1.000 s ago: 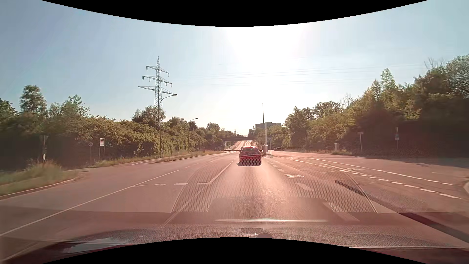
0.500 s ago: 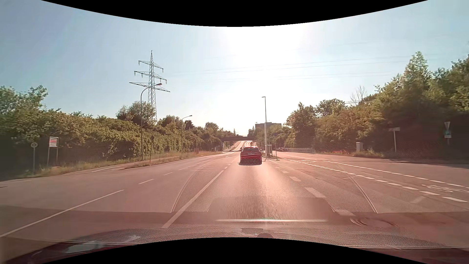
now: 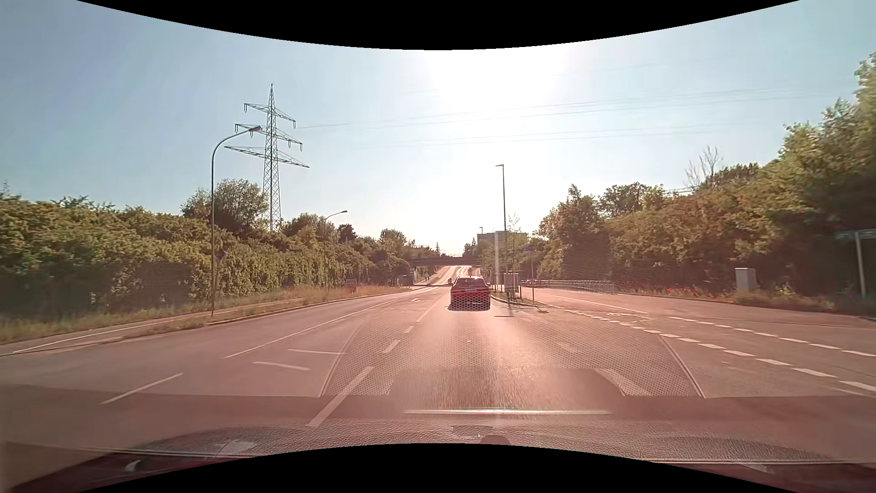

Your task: Follow the waypoints while adhering to traffic rules and regulations

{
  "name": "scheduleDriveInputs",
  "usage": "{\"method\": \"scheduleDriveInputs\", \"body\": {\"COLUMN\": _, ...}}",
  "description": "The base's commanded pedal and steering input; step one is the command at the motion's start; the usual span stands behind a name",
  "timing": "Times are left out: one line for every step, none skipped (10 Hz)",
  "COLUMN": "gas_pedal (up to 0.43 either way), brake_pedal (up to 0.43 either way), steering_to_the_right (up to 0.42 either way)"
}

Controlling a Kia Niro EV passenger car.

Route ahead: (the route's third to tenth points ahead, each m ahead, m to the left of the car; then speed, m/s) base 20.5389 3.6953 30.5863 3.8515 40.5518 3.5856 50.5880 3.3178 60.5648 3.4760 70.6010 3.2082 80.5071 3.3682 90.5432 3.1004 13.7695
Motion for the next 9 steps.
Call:
{"method": "scheduleDriveInputs", "body": {"gas_pedal": 0.15, "brake_pedal": 0.006, "steering_to_the_right": -0.002}}
{"method": "scheduleDriveInputs", "body": {"gas_pedal": 0.15, "brake_pedal": 0.006, "steering_to_the_right": -0.001}}
{"method": "scheduleDriveInputs", "body": {"gas_pedal": 0.15, "brake_pedal": 0.006, "steering_to_the_right": -0.001}}
{"method": "scheduleDriveInputs", "body": {"gas_pedal": 0.15, "brake_pedal": 0.006, "steering_to_the_right": -0.001}}
{"method": "scheduleDriveInputs", "body": {"gas_pedal": 0.15, "brake_pedal": 0.006, "steering_to_the_right": -0.001}}
{"method": "scheduleDriveInputs", "body": {"gas_pedal": 0.15, "brake_pedal": 0.006, "steering_to_the_right": -0.001}}
{"method": "scheduleDriveInputs", "body": {"gas_pedal": 0.15, "brake_pedal": 0.006, "steering_to_the_right": -0.001}}
{"method": "scheduleDriveInputs", "body": {"gas_pedal": 0.15, "brake_pedal": 0.006, "steering_to_the_right": -0.001}}
{"method": "scheduleDriveInputs", "body": {"gas_pedal": 0.15, "brake_pedal": 0.006, "steering_to_the_right": -0.001}}
